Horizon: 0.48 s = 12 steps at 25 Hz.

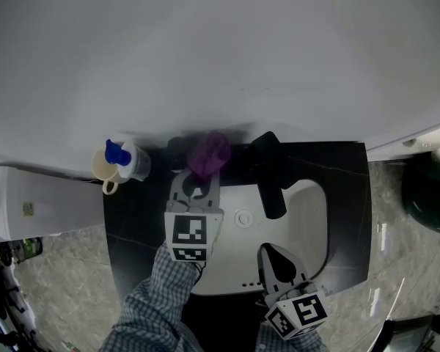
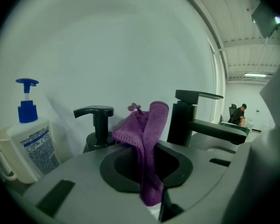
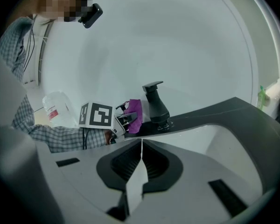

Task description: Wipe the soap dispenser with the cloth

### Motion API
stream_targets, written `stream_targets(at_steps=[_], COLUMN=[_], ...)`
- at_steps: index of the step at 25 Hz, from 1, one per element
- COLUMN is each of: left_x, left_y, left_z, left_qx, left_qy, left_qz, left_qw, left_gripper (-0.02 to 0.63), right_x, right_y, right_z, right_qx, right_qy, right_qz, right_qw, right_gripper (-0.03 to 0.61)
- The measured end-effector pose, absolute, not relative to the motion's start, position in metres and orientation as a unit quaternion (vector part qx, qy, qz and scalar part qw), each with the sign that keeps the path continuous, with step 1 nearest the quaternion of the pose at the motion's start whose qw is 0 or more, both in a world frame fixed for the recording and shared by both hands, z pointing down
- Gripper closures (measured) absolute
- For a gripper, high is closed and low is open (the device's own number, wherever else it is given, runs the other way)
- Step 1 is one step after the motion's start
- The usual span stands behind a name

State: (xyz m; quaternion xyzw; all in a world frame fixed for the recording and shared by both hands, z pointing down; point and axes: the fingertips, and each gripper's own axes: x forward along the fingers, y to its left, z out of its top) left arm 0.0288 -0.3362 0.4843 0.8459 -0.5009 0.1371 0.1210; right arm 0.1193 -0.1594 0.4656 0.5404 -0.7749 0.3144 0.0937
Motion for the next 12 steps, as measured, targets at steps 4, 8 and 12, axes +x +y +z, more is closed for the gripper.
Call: stream_targets(at_steps=[4,8,12], left_x=[0.018,0.003,-0.013], left_y=[-0.326,-0.312,-0.301], left_z=[0.495,0.5,0.491], left_qx=[0.838,0.832,0.826], left_qy=[-0.506,-0.512,-0.524], left_qz=[0.145,0.15,0.146], left_qw=[0.143,0.153,0.147], left_gripper=[0.554,0.554,0.554], right_x=[0.113,0.108,0.102], right_y=[-0.157,-0.154,-0.154], right_z=[0.464,0.461,0.458], right_qx=[0.536,0.533,0.533], right_qy=[-0.778,-0.781,-0.783], right_qz=[0.314,0.311,0.309], right_qw=[0.093,0.093,0.09], right_gripper=[0.558,0.558,0.559])
